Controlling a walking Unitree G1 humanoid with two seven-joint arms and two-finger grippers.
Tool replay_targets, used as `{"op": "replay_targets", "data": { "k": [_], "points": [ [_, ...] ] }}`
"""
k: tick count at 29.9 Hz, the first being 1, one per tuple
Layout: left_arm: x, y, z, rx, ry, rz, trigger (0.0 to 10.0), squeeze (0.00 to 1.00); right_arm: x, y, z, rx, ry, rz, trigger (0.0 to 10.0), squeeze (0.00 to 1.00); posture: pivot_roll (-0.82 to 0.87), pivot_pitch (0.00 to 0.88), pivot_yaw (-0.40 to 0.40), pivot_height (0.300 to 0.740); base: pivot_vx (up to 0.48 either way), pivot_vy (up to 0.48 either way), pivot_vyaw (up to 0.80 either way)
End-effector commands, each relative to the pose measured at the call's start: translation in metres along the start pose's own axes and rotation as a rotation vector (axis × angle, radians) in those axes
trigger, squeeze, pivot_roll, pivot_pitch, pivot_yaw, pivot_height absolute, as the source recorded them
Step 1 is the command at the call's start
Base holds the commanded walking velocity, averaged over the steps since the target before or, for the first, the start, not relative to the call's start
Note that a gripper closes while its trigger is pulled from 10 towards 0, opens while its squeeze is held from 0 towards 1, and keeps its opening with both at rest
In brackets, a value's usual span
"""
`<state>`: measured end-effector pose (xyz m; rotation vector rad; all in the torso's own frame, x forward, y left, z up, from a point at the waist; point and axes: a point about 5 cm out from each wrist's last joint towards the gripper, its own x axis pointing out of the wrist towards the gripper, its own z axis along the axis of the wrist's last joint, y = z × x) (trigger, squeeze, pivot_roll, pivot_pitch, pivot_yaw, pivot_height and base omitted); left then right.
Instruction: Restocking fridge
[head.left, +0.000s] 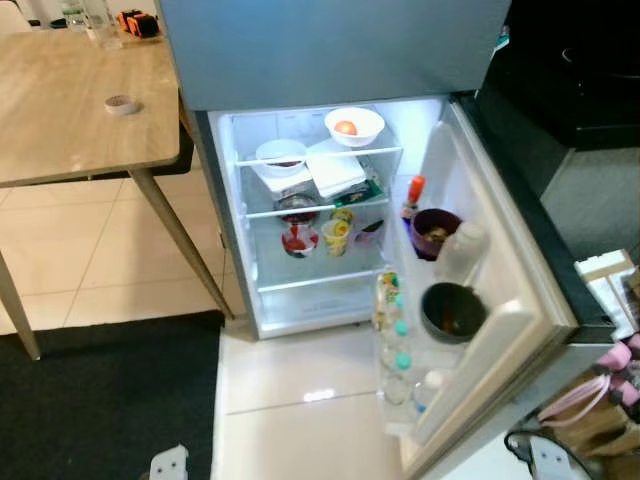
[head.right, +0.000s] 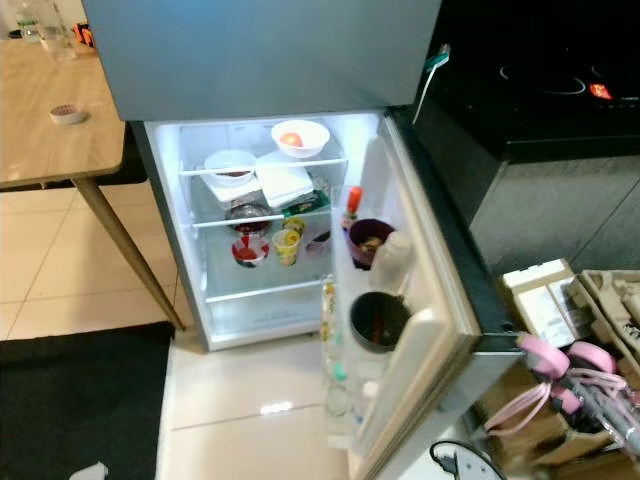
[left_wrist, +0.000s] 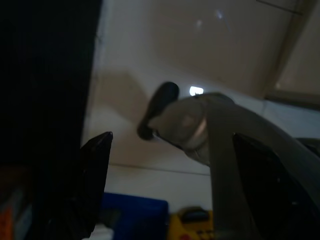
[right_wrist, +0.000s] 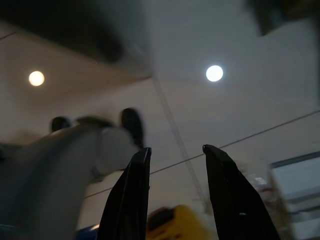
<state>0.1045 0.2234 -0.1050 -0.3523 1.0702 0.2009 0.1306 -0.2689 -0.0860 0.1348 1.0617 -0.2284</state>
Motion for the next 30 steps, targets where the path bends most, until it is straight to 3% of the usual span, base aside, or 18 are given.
{"op": "replay_targets", "data": {
  "k": [1, 7, 11, 13, 15, 19, 20, 21, 22, 23, 24, 27, 28, 29, 30],
  "points": [
    [0.001, -0.001, 0.002, -0.009, -0.007, 0.0, 10.0, 0.0, -0.001, -0.004, 0.001, -0.001, -0.002, -0.03, 10.0, 0.0, -0.02, 0.0, -0.036, 0.74, 0.0, 0.0, 0.0],
    [0.001, -0.002, 0.003, -0.011, -0.01, -0.006, 10.0, 0.0, -0.002, -0.015, 0.016, 0.014, -0.056, -0.099, 10.0, 0.0, -0.02, 0.0, -0.038, 0.74, 0.0, 0.0, 0.0],
    [0.001, -0.003, 0.004, -0.012, -0.01, -0.009, 10.0, 0.0, -0.007, -0.034, 0.053, 0.127, -0.207, -0.21, 10.0, 0.0, -0.02, 0.0, -0.038, 0.74, 0.0, 0.0, 0.0],
    [0.001, -0.003, 0.004, -0.013, -0.01, -0.01, 10.0, 0.0, -0.009, -0.035, 0.075, 0.26, -0.311, -0.168, 10.0, 0.0, -0.02, 0.0, -0.038, 0.74, 0.0, 0.0, 0.0],
    [0.001, -0.003, 0.004, -0.013, -0.01, -0.01, 10.0, 0.0, -0.009, -0.032, 0.087, 0.329, -0.366, -0.114, 10.0, 0.0, -0.02, 0.0, -0.038, 0.74, 0.0, 0.0, 0.0],
    [0.001, -0.002, 0.004, -0.014, -0.01, -0.01, 10.0, 0.0, -0.009, -0.026, 0.095, 0.347, -0.399, -0.05, 10.0, 0.0, -0.02, 0.0, -0.038, 0.74, 0.0, 0.0, 0.0],
    [0.001, -0.003, 0.004, -0.015, -0.009, -0.011, 10.0, 0.0, -0.008, -0.013, 0.109, 0.325, -0.434, 0.063, 10.0, 0.0, -0.02, 0.0, -0.038, 0.74, 0.0, 0.0, 0.0],
    [0.001, -0.003, 0.003, -0.02, -0.008, -0.013, 10.0, 0.0, -0.008, 0.012, 0.128, 0.254, -0.469, 0.243, 6.6, 0.0, -0.02, 0.0, -0.038, 0.74, 0.0, 0.0, 0.0],
    [0.001, -0.003, 0.003, -0.02, -0.008, -0.013, 10.0, 0.0, -0.008, 0.012, 0.128, 0.254, -0.469, 0.243, 6.6, 0.0, -0.02, 0.0, -0.038, 0.74, 0.0, 0.0, 0.0],
    [0.001, -0.003, 0.003, -0.021, -0.008, -0.013, 10.0, 0.0, -0.009, 0.019, 0.132, 0.227, -0.471, 0.292, 5.0, 0.0, -0.02, 0.0, -0.038, 0.74, 0.0, 0.0, 0.0],
    [0.001, -0.003, 0.002, -0.023, -0.006, -0.014, 10.0, 0.0, -0.009, 0.032, 0.134, 0.171, -0.457, 0.397, 4.0, 0.0, -0.02, 0.0, -0.038, 0.74, 0.0, 0.0, 0.0],
    [0.001, -0.003, 0.002, -0.024, -0.005, -0.014, 10.0, 0.0, -0.009, 0.04, 0.133, 0.133, -0.442, 0.464, 4.3, 0.0, -0.02, 0.0, -0.038, 0.74, 0.0, 0.0, 0.0],
    [0.001, -0.003, 0.001, -0.027, -0.003, -0.015, 10.0, 0.0, -0.009, 0.052, 0.13, 0.065, -0.412, 0.569, 9.0, 0.0, -0.02, 0.0, -0.038, 0.74, 0.0, 0.0, 0.0],
    [0.001, -0.003, 0.0, -0.029, 0.0, -0.015, 10.0, 0.0, -0.012, 0.074, 0.125, -0.066, -0.361, 0.756, 10.0, 0.0, -0.02, 0.0, -0.041, 0.74, 0.0, 0.0, 0.0],
    [0.001, -0.002, 0.0, -0.031, 0.0, -0.015, 10.0, 0.0, -0.014, 0.082, 0.124, -0.104, -0.347, 0.833, 10.0, 0.0, -0.02, 0.0, -0.04, 0.74, 0.0, 0.0, 0.0]
  ]
}}
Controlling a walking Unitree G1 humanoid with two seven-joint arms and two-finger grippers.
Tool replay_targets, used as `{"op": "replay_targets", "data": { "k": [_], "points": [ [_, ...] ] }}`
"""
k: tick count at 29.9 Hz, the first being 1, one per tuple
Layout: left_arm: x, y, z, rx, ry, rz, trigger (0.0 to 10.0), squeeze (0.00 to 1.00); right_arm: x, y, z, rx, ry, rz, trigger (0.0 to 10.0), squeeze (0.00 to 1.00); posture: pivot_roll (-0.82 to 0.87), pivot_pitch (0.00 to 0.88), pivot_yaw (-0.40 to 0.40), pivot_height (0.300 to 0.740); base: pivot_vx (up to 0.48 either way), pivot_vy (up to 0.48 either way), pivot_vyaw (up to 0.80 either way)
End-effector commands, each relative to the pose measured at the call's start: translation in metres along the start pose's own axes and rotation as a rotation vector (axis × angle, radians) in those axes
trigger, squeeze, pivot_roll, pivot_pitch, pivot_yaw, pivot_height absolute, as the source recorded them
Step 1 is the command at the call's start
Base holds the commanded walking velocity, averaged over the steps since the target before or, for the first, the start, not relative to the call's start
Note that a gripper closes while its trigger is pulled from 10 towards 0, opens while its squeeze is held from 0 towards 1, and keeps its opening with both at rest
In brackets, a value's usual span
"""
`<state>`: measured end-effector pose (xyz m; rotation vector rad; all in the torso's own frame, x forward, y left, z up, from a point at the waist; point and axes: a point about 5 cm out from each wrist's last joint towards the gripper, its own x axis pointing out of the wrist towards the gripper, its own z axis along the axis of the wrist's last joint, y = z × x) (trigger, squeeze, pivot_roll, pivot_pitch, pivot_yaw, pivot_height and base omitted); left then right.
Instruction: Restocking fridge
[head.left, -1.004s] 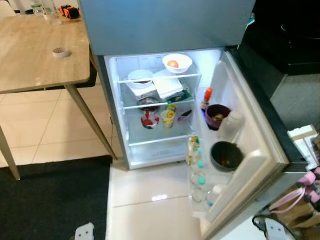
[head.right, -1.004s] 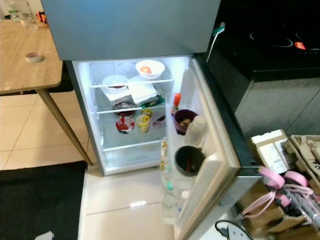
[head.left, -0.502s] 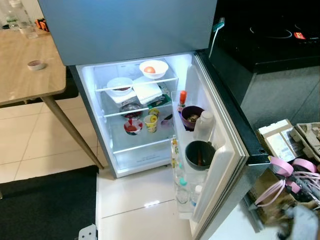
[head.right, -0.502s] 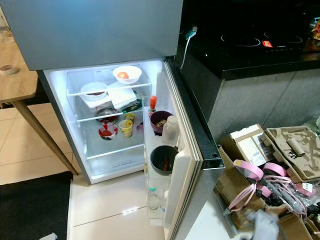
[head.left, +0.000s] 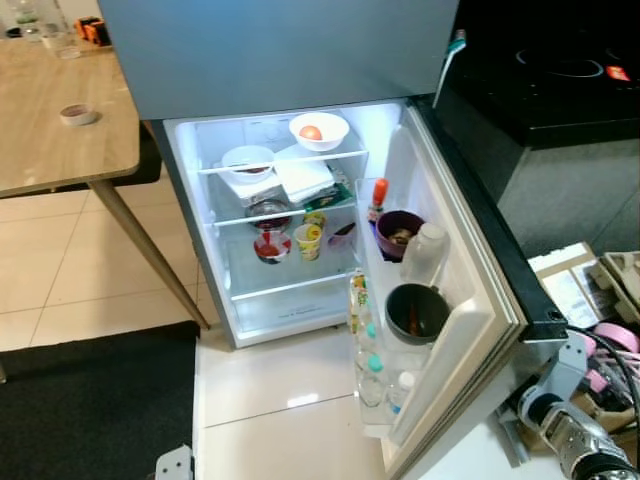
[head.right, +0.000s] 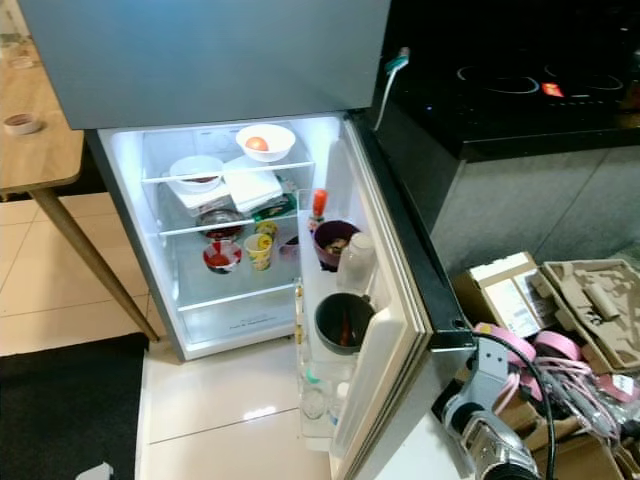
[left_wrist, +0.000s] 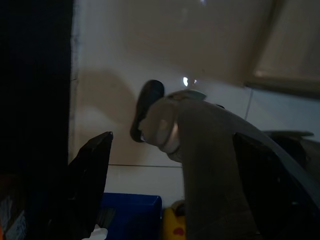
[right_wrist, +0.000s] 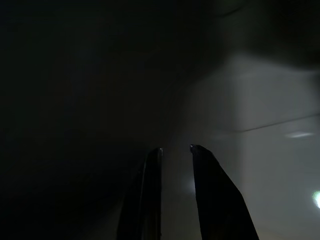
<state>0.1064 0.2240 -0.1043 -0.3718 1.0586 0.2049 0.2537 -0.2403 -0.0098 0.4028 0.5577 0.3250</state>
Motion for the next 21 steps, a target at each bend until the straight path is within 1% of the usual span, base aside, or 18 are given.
{"op": "replay_targets", "data": {
  "k": [1, 2, 3, 4, 5, 6, 7, 8, 9, 10, 12, 13, 14, 16, 17, 18, 20, 21],
  "points": [
    [0.0, -0.002, -0.002, -0.014, 0.009, -0.007, 10.0, 0.0, 0.011, 0.026, -0.012, -0.039, 0.096, 0.236, 10.0, 0.0, -0.02, 0.0, -0.04, 0.74, 0.0, 0.0, 0.0],
    [0.0, -0.002, -0.002, -0.014, 0.009, -0.007, 10.0, 0.0, 0.011, 0.026, -0.012, -0.039, 0.096, 0.236, 10.0, 0.0, -0.02, 0.0, -0.04, 0.74, 0.0, 0.0, 0.0],
    [0.0, -0.001, -0.003, -0.014, 0.009, -0.006, 10.0, 0.0, 0.013, 0.031, -0.012, -0.04, 0.099, 0.276, 10.0, 0.0, -0.02, 0.0, -0.037, 0.74, 0.0, 0.0, 0.0],
    [0.0, -0.001, -0.003, -0.014, 0.011, -0.007, 10.0, 0.0, 0.02, 0.043, -0.011, -0.058, 0.11, 0.358, 10.0, 0.0, -0.03, 0.0, -0.034, 0.74, 0.0, 0.0, 0.0],
    [0.0, -0.001, -0.003, -0.014, 0.011, -0.007, 10.0, 0.0, 0.02, 0.043, -0.011, -0.058, 0.11, 0.358, 10.0, 0.0, -0.03, 0.0, -0.034, 0.74, 0.0, 0.0, 0.0],
    [0.0, 0.0, -0.003, -0.011, 0.013, -0.008, 10.0, 0.0, 0.027, 0.059, -0.011, -0.092, 0.134, 0.465, 10.0, 0.0, -0.03, 0.0, -0.031, 0.74, 0.0, 0.0, 0.0],
    [0.0, 0.0, -0.003, -0.011, 0.013, -0.008, 10.0, 0.0, 0.027, 0.059, -0.011, -0.092, 0.134, 0.465, 10.0, 0.0, -0.03, 0.0, -0.031, 0.74, 0.0, 0.0, 0.0],
    [-0.001, 0.0, -0.004, -0.01, 0.014, -0.008, 10.0, 0.0, 0.032, 0.073, -0.011, -0.121, 0.151, 0.552, 10.0, 0.0, -0.03, 0.0, -0.031, 0.74, 0.0, 0.0, 0.0],
    [-0.001, 0.0, -0.004, -0.01, 0.014, -0.008, 10.0, 0.0, 0.032, 0.073, -0.011, -0.121, 0.151, 0.552, 10.0, 0.0, -0.03, 0.0, -0.031, 0.74, 0.0, 0.0, 0.0],
    [-0.001, 0.0, -0.004, -0.01, 0.014, -0.009, 10.0, 0.0, 0.037, 0.089, -0.007, -0.139, 0.155, 0.653, 10.0, 0.0, -0.02, 0.0, -0.03, 0.74, 0.0, 0.0, 0.0],
    [-0.001, 0.0, -0.003, -0.016, 0.011, -0.014, 10.0, 0.0, 0.04, 0.135, 0.024, -0.092, 0.04, 0.948, 10.0, 0.0, -0.02, 0.0, -0.03, 0.74, 0.0, 0.0, 0.0],
    [-0.001, 0.0, -0.003, -0.019, 0.009, -0.015, 10.0, 0.0, 0.039, 0.148, 0.034, -0.084, -0.001, 1.031, 10.0, 0.0, -0.01, 0.0, -0.036, 0.74, 0.0, 0.0, 0.0],
    [-0.001, 0.0, -0.003, -0.021, 0.007, -0.016, 10.0, 0.0, 0.039, 0.154, 0.04, -0.083, -0.024, 1.065, 10.0, 0.0, -0.01, 0.0, -0.036, 0.74, 0.0, 0.0, 0.0],
    [-0.001, 0.0, -0.003, -0.021, 0.007, -0.016, 10.0, 0.0, 0.039, 0.154, 0.04, -0.083, -0.024, 1.065, 10.0, 0.0, -0.01, 0.0, -0.036, 0.74, 0.0, 0.0, 0.0],
    [-0.001, 0.0, -0.003, -0.023, 0.006, -0.016, 10.0, 0.0, 0.044, 0.15, 0.046, -0.091, -0.073, 1.015, 10.0, 0.0, -0.01, 0.0, -0.036, 0.74, 0.0, 0.0, 0.0],
    [-0.001, 0.0, -0.003, -0.026, 0.005, -0.015, 10.0, 0.0, 0.052, 0.137, 0.053, -0.089, -0.129, 0.875, 10.0, 0.0, 0.0, 0.0, -0.04, 0.74, 0.0, 0.0, 0.0],
    [-0.001, 0.0, -0.003, -0.029, 0.006, -0.015, 10.0, 0.0, 0.06, 0.101, 0.05, -0.091, -0.14, 0.513, 10.0, 0.0, 0.0, 0.0, -0.04, 0.74, 0.0, 0.0, 0.0],
    [-0.001, 0.0, -0.003, -0.029, 0.006, -0.015, 10.0, 0.0, 0.06, 0.101, 0.05, -0.091, -0.14, 0.513, 10.0, 0.0, 0.0, 0.0, -0.04, 0.74, 0.0, 0.0, 0.0]
  ]
}}
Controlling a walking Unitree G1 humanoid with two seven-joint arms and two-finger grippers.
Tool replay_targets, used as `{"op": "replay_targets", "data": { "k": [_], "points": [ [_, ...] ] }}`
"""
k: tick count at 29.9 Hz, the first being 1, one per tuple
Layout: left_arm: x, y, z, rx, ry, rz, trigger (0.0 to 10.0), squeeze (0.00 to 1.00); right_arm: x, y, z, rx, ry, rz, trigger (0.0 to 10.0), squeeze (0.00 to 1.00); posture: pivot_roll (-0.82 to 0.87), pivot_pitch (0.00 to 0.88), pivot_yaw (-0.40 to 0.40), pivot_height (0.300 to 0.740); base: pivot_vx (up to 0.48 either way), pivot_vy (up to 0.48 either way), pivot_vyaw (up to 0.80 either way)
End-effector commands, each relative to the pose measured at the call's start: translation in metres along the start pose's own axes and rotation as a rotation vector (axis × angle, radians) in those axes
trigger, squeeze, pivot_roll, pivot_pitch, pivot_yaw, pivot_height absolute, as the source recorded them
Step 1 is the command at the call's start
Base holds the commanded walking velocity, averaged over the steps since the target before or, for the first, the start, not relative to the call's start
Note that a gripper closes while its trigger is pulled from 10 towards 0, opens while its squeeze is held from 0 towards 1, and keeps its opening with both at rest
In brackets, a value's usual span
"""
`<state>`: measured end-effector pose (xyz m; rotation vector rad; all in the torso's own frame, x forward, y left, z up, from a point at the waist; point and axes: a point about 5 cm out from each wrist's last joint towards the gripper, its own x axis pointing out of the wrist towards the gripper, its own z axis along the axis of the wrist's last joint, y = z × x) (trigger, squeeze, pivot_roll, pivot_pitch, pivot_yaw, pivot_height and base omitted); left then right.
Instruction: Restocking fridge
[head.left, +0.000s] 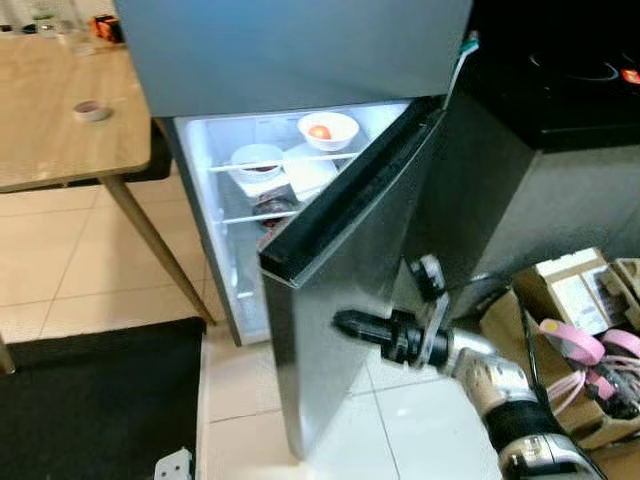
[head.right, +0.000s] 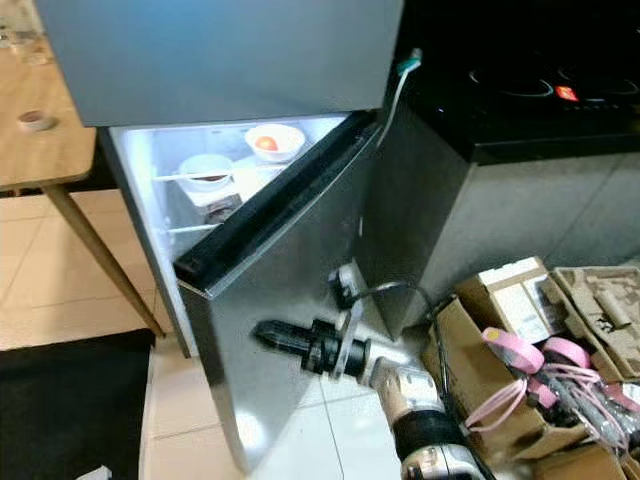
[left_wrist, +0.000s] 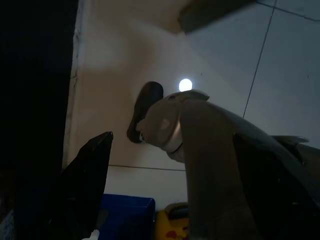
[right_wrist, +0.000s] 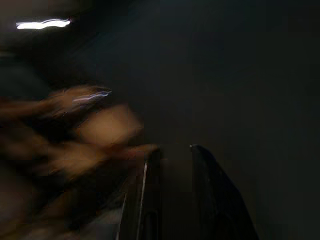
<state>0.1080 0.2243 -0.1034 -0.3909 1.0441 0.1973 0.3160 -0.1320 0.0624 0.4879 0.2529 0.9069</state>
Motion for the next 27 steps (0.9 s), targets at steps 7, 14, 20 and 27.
{"op": "replay_targets", "data": {
  "k": [7, 14, 20, 27],
  "points": [
    [-0.001, 0.002, -0.007, -0.011, 0.024, 0.006, 10.0, 0.0, -0.109, -0.043, -0.08, 0.057, 0.303, -0.719, 10.0, 0.0, -0.01, 0.0, -0.036, 0.74, 0.0, 0.0, 0.11],
    [-0.001, 0.003, -0.003, 0.017, 0.013, 0.02, 10.0, 0.0, -0.171, -0.028, -0.142, 0.056, 0.691, -0.917, 10.0, 0.0, -0.01, 0.0, -0.03, 0.74, 0.0, 0.0, 0.76],
    [0.0, 0.002, 0.0, 0.035, 0.007, 0.028, 10.0, 0.0, -0.194, -0.014, -0.17, 0.038, 0.852, -0.972, 10.0, 0.0, -0.01, 0.0, -0.03, 0.74, 0.0, 0.0, 0.76],
    [0.002, -0.004, 0.002, 0.037, 0.009, 0.024, 10.0, 0.0, -0.207, 0.004, -0.194, 0.079, 0.957, -0.989, 10.0, 0.0, -0.01, 0.0, -0.036, 0.74, 0.0, 0.0, 0.76]
  ]
}}
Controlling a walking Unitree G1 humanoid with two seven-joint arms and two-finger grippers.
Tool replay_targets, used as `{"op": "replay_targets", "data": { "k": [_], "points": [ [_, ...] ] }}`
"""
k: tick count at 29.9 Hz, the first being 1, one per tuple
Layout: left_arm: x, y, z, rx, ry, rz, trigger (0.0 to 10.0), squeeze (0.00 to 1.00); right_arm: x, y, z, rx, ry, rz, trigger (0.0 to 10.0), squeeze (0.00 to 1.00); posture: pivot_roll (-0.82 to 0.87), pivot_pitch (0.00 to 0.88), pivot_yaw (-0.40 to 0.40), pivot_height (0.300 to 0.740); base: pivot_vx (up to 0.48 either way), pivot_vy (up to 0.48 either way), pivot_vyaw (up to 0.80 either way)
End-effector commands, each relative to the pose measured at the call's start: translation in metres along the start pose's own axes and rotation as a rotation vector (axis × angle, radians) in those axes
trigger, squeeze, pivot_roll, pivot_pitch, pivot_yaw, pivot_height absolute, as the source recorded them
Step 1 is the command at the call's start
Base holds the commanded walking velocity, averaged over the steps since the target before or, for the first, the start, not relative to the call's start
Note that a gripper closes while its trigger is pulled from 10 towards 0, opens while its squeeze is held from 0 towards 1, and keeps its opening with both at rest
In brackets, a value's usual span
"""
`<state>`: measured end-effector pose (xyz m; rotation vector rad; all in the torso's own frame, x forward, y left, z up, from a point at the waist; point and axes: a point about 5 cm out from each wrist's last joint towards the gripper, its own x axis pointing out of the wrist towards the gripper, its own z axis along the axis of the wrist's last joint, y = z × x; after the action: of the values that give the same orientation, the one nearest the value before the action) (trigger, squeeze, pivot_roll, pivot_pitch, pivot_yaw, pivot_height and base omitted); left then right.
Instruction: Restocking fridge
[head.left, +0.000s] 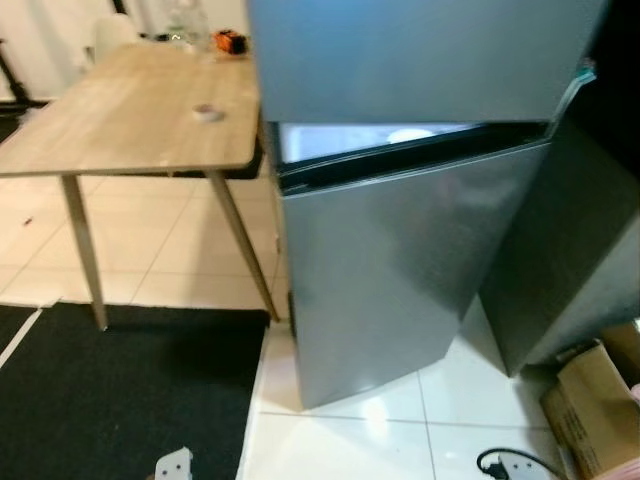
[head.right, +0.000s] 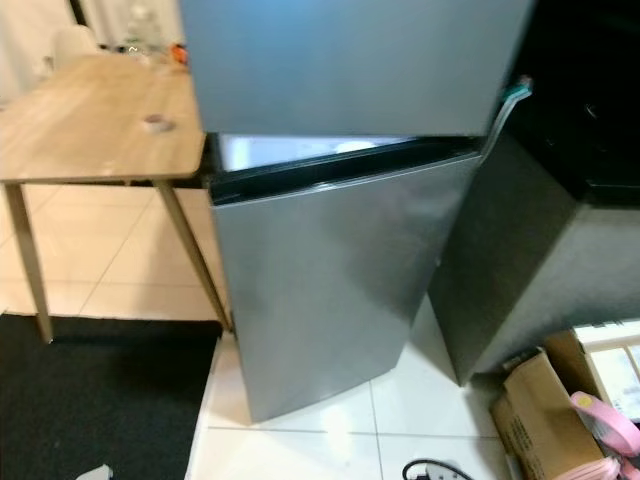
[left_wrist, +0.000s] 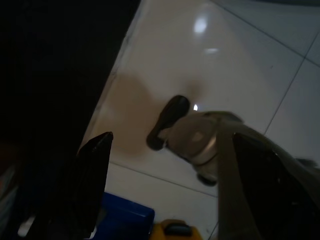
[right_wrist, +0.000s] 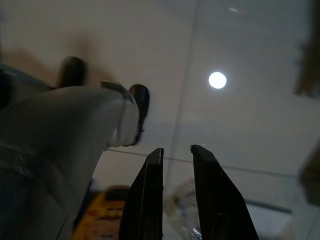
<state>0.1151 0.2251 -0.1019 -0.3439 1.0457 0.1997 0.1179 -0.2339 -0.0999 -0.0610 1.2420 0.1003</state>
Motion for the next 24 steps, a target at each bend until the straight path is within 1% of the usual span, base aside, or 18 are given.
{"op": "replay_targets", "data": {
  "k": [1, 8, 12, 15, 19, 24],
  "points": [
    [0.001, -0.003, -0.004, -0.001, 0.016, -0.001, 10.0, 0.0, -0.001, -0.002, -0.01, -0.012, 0.048, -0.02, 10.0, 0.0, -0.01, 0.0, -0.035, 0.74, 0.0, 0.0, 0.76],
    [0.0, -0.001, -0.002, -0.002, 0.017, 0.002, 10.0, 0.0, -0.001, -0.001, -0.013, -0.038, 0.069, -0.027, 10.0, 0.0, -0.01, 0.0, -0.038, 0.74, 0.0, 0.0, 0.77],
    [-0.001, 0.004, 0.001, 0.005, 0.016, 0.009, 10.0, 0.0, -0.002, -0.005, -0.018, -0.077, 0.092, -0.07, 10.0, 0.0, -0.01, 0.0, -0.043, 0.74, 0.0, 0.0, 0.74],
    [-0.001, 0.006, 0.004, 0.008, 0.011, 0.004, 10.0, 0.0, -0.003, -0.011, -0.019, -0.062, 0.091, -0.114, 10.0, 0.0, -0.01, 0.0, -0.044, 0.74, 0.0, 0.0, 0.0],
    [-0.002, 0.008, 0.005, 0.029, 0.017, 0.007, 10.0, 0.0, -0.004, -0.012, -0.019, -0.057, 0.086, -0.116, 10.0, 0.0, -0.02, 0.0, -0.042, 0.74, 0.0, 0.0, 0.0],
    [-0.002, 0.01, 0.005, 0.029, 0.018, 0.009, 10.0, 0.0, -0.003, -0.011, -0.02, -0.056, 0.086, -0.113, 10.0, 0.0, -0.02, 0.0, -0.039, 0.74, 0.049, 0.0, 0.0]
  ]
}}
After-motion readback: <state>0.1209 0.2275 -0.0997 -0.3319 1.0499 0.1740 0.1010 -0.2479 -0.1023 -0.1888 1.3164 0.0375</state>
